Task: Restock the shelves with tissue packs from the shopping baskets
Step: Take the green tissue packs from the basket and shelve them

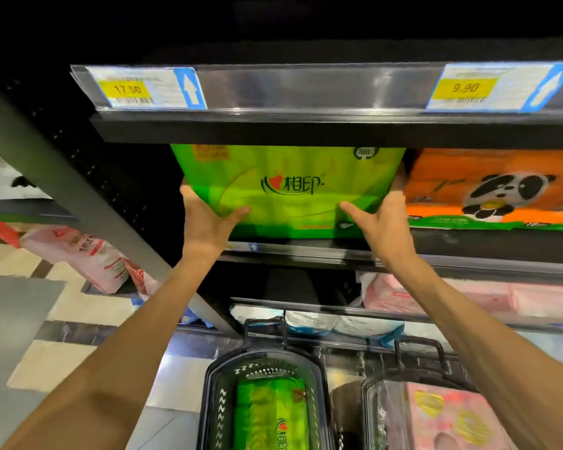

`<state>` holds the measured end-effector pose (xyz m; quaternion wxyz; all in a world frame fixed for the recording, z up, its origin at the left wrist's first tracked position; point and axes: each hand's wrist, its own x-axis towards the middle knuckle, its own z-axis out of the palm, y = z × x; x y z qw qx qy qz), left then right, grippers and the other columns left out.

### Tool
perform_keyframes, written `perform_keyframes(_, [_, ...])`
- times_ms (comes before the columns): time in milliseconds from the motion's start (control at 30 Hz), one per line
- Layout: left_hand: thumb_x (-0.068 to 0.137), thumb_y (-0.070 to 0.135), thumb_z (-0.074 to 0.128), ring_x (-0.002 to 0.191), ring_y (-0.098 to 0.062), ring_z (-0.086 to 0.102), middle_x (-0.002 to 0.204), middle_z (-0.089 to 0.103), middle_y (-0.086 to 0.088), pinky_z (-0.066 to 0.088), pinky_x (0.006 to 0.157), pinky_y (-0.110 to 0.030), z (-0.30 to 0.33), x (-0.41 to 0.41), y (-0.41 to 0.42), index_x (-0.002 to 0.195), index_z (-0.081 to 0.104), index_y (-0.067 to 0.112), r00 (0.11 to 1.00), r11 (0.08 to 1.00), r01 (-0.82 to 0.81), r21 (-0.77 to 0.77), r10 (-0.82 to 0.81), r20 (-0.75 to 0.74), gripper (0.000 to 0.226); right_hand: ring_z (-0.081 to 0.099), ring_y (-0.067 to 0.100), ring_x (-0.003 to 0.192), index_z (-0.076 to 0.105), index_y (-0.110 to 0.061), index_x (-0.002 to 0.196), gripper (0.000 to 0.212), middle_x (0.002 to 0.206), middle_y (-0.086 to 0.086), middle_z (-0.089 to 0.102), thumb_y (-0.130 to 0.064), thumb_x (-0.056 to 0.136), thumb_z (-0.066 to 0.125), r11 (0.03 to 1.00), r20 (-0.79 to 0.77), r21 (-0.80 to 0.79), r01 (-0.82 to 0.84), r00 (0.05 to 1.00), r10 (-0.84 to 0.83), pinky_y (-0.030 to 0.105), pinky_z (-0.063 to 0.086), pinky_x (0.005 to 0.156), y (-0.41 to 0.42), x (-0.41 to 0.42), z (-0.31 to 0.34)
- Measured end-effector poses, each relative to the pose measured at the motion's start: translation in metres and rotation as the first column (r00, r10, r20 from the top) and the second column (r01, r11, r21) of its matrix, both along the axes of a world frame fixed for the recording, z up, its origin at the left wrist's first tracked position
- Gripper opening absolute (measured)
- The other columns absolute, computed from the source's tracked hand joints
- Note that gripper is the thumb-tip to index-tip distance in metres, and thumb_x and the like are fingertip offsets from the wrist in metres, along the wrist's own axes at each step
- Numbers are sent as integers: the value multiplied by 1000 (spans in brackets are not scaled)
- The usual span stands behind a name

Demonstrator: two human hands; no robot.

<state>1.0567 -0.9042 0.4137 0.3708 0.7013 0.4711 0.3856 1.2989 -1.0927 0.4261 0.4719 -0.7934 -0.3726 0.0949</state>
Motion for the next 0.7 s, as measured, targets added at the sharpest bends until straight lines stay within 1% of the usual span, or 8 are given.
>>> perform_keyframes(67, [69, 20, 94, 128, -7, 39, 142, 38, 1, 30, 105, -16, -13, 3, 1, 150, 16, 5, 1000, 1000, 17, -3, -17, 3, 113, 57, 24, 115, 43, -15, 125, 70, 120, 10, 57, -32, 77, 91, 1000, 9, -2, 10, 1000, -10, 39, 51, 103, 2, 0, -16])
perform_keyframes(133, [72, 24, 93, 129, -4, 33, 146, 34, -1, 27, 105, -12, -20, 5, 4, 152, 10, 3, 999, 999, 40, 22, -39, -10, 118, 53, 23, 120, 40, -9, 130, 78, 128, 11, 53, -31, 76, 92, 1000, 32, 1, 30, 999, -30, 39, 47, 108, 8, 1, -25])
perform_keyframes(233, [71, 21, 93, 134, -4, 36, 148, 34, -11, 19, 103, 4, -24, 11, 18, 149, 14, -12, 999, 990, 50, 133, -49, -9, 116, 57, 3, 87, 48, -1, 123, 65, 112, 9, 61, -26, 79, 90, 998, 27, 21, 57, 998, -57, 19, 52, 82, 21, 10, -34])
perform_keyframes(300, [71, 16, 92, 130, 3, 35, 146, 32, -10, 18, 99, 9, -26, 20, 29, 148, 12, -18, 999, 981, 46, 191, -48, 7, 115, 62, 20, 76, 52, 2, 112, 57, 96, 18, 68, -30, 82, 87, 998, 67, -4, 64, 996, -64, 35, 53, 70, 31, 15, -36])
perform_keyframes(400, [72, 16, 93, 136, -6, 28, 154, 30, -11, 13, 94, 13, -29, 42, 51, 154, 9, -7, 998, 983, 48, 179, -54, 28, 119, 61, 35, 124, 33, 4, 141, 104, 141, 24, 57, -57, 74, 84, 994, 14, 60, 90, 996, -91, 47, 52, 104, 51, 37, -49])
perform_keyframes(467, [67, 27, 95, 141, -10, 30, 155, 30, -5, 14, 103, 8, -33, 59, 77, 155, 11, 0, 997, 981, 64, 181, -70, 27, 124, 41, 33, 146, 11, -16, 161, 136, 162, 14, 35, -76, 58, 76, 987, 11, 114, 115, 993, -117, 50, 39, 118, 69, 48, -50])
perform_keyframes(567, [59, 42, 96, 143, -21, 39, 153, 38, -9, 25, 123, -29, -35, 78, 109, 154, 16, 4, 997, 980, 76, 183, -78, 3, 130, 29, 33, 152, -1, -26, 163, 147, 168, 12, 23, -73, 54, 85, 975, -13, 177, 136, 991, -136, 54, 32, 121, 97, 64, -51])
perform_keyframes(700, [69, 27, 94, 139, -26, 44, 152, 41, -16, 32, 113, -25, -38, 98, 134, 155, 12, 3, 995, 979, 97, 181, -89, -52, 122, 26, 30, 154, -4, -25, 163, 142, 170, 8, 19, -67, 61, 86, 976, 66, 147, 161, 983, -172, 51, 28, 123, 119, 84, -54])
